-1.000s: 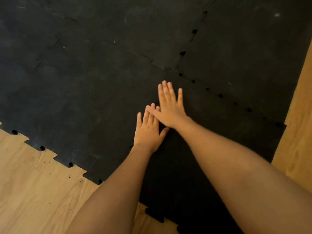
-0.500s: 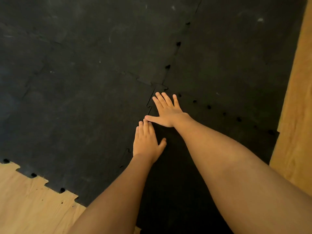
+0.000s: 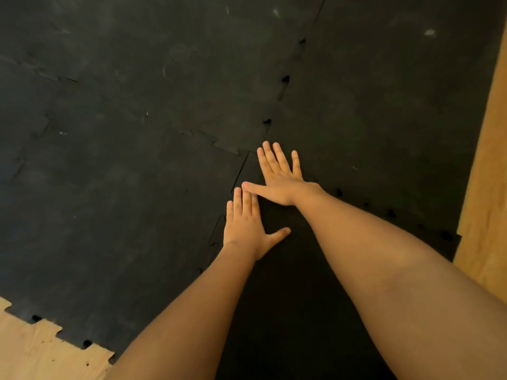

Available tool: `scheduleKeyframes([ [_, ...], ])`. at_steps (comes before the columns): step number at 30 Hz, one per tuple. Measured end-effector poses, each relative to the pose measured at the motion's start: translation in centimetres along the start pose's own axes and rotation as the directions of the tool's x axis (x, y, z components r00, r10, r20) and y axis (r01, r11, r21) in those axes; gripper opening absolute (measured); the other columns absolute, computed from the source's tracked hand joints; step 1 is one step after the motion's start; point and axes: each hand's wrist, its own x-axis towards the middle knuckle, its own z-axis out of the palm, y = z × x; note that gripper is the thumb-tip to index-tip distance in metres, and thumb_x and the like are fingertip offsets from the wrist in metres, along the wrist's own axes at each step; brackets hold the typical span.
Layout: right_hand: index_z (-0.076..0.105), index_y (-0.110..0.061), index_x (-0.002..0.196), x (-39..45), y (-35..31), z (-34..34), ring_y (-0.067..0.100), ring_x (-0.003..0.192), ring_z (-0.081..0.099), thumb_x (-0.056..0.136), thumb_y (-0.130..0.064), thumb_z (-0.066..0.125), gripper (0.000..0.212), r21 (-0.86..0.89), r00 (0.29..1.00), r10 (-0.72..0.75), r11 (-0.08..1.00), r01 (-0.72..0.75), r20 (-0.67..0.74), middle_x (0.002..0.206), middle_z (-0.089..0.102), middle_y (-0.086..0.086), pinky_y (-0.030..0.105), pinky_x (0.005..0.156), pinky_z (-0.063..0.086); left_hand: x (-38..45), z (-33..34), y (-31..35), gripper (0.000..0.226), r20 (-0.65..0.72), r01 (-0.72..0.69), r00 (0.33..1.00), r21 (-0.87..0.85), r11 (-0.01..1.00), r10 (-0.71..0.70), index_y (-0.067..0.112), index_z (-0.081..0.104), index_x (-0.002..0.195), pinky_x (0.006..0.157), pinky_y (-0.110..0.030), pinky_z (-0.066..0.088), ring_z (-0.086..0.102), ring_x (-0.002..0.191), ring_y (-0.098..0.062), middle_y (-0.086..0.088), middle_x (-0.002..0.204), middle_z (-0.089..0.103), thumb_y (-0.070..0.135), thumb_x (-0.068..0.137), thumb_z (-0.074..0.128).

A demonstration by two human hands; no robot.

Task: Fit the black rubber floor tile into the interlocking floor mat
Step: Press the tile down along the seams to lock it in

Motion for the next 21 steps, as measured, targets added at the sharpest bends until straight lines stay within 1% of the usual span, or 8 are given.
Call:
scheduleKeyframes([
  [3, -0.024, -0.021, 0.147, -0.7, -0.1, -0.5, 0.017, 0.135, -0.035, 0.084, -0.081, 0.018, 0.097, 0.042, 1.0, -0.018, 0.999, 0.018, -0.015, 0.154, -0.033, 0.0, 0.052, 0.107, -0.024, 0.0, -0.3, 0.1, 0.122, 0.029, -0.004, 1.0, 0.033, 0.999, 0.003, 0.008, -0.022, 0.149, 0.115, -0.043, -0.011, -0.026, 0.145, -0.028, -0.012, 0.16, -0.025, 0.084, 0.074, 0.039],
  [6, -0.02, -0.02, 0.148, -2.8, 1.3, 0.3, 0.016, 0.139, -0.028, 0.09, -0.073, 0.022, 0.09, 0.061, 0.98, -0.03, 0.997, 0.043, -0.199, 0.157, -0.026, 0.002, 0.05, 0.113, -0.016, -0.4, 0.1, 0.1, 0.124, 0.01, 0.0, 1.0, 0.054, 0.999, -0.001, 0.009, -0.024, 0.147, 0.116, -0.043, -0.009, -0.026, 0.145, -0.027, -0.011, 0.159, -0.029, 0.084, 0.073, 0.039],
  [9, -0.023, -0.016, 0.146, -7.2, 5.0, 2.1, 0.019, 0.14, -0.028, 0.088, -0.071, 0.015, 0.089, 0.067, 0.927, 0.194, 0.981, -0.182, -0.322, 0.155, -0.028, 0.005, 0.049, 0.112, -0.017, -0.4, -0.2, 0.8, 0.124, 0.022, 0.03, 0.999, 0.128, 0.991, -0.033, 0.006, -0.023, 0.148, 0.119, -0.044, -0.005, -0.023, 0.147, -0.03, -0.013, 0.158, -0.029, 0.086, 0.073, 0.035],
  [11, -0.028, -0.016, 0.144, -10.4, 7.5, 3.9, 0.021, 0.138, -0.031, 0.086, -0.072, 0.012, 0.09, 0.086, 0.888, 0.355, 0.935, -0.345, -0.292, 0.153, -0.032, 0.005, 0.052, 0.111, -0.017, -0.3, -0.8, 1.7, 0.123, 0.042, 0.07, 0.996, 0.216, 0.974, -0.081, 0.002, -0.022, 0.147, 0.12, -0.044, -0.001, -0.018, 0.148, -0.033, -0.017, 0.159, -0.025, 0.085, 0.075, 0.032],
  [13, -0.03, -0.017, 0.142, -12.5, 9.1, 5.5, 0.02, 0.136, -0.035, 0.084, -0.075, 0.012, 0.092, 0.106, 0.875, 0.427, 0.904, -0.414, -0.228, 0.152, -0.034, 0.004, 0.056, 0.111, -0.016, 0.1, -1.0, 2.6, 0.113, 0.007, 0.065, 0.998, 0.257, 0.964, -0.07, 0.0, -0.019, 0.148, 0.122, -0.046, 0.001, -0.015, 0.148, -0.035, -0.02, 0.16, -0.021, 0.078, 0.083, 0.032],
  [17, -0.034, -0.022, 0.139, -12.4, 10.1, 7.0, 0.016, 0.129, -0.045, 0.074, -0.087, 0.011, 0.102, 0.181, 0.905, 0.398, 0.911, -0.37, -0.154, 0.146, -0.044, -0.002, 0.053, 0.103, -0.027, 1.2, 0.5, 6.2, 0.088, -0.054, -0.301, 0.947, 0.205, 0.931, 0.318, 0.014, -0.016, 0.151, 0.12, -0.047, -0.004, -0.019, 0.148, -0.025, -0.007, 0.162, -0.02, 0.055, 0.094, 0.037],
  [18, -0.035, -0.023, 0.138, -12.3, 10.3, 6.9, 0.015, 0.127, -0.047, 0.07, -0.09, 0.008, 0.104, 0.196, 0.912, 0.386, 0.914, -0.356, -0.142, 0.143, -0.047, -0.004, 0.052, 0.101, -0.029, 1.4, 1.0, 7.3, 0.086, -0.026, -0.348, 0.932, 0.201, 0.916, 0.36, 0.017, -0.015, 0.152, 0.119, -0.049, -0.006, -0.019, 0.148, -0.024, -0.005, 0.162, -0.02, 0.055, 0.094, 0.037],
  [21, -0.037, -0.026, 0.136, -12.1, 10.7, 6.6, 0.013, 0.122, -0.051, 0.061, -0.095, 0.006, 0.11, 0.207, 0.927, 0.367, 0.916, -0.345, -0.078, 0.135, -0.054, -0.007, 0.05, 0.095, -0.034, 1.7, 1.5, 9.0, 0.09, 0.024, -0.298, 0.953, 0.225, 0.928, 0.301, 0.02, -0.014, 0.152, 0.117, -0.055, -0.006, -0.02, 0.148, -0.024, -0.002, 0.161, -0.022, 0.06, 0.09, 0.037],
])
